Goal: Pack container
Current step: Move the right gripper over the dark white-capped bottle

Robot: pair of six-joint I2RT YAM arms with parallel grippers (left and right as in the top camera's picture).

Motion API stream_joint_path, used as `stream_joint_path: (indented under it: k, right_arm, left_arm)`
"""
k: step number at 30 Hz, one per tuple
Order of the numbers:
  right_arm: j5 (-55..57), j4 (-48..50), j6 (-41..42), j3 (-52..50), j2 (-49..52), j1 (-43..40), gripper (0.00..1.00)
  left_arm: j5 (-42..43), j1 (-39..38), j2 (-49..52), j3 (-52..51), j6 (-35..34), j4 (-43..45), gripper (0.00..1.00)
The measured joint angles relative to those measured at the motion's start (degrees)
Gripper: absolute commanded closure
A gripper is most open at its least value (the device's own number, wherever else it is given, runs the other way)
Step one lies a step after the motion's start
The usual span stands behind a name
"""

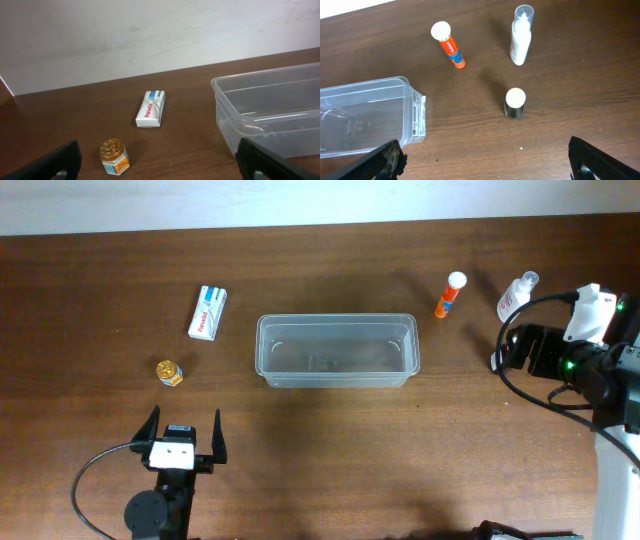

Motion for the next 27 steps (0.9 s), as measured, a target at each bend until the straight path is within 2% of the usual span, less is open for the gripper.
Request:
stream_joint_path:
  k: [16,27]
  right_arm:
    - [-0.98,0.22,0.00,0.11,15.19,0.00,0.02]
    - [1.11,1.07,2.60,0.11,16.22,0.00,0.02]
  left_arm:
    - [0.00,0.00,0.00,0.00,0.00,0.00,0.01]
    - [0.00,0.00,0.00,0.00,0.00,0.00,0.01]
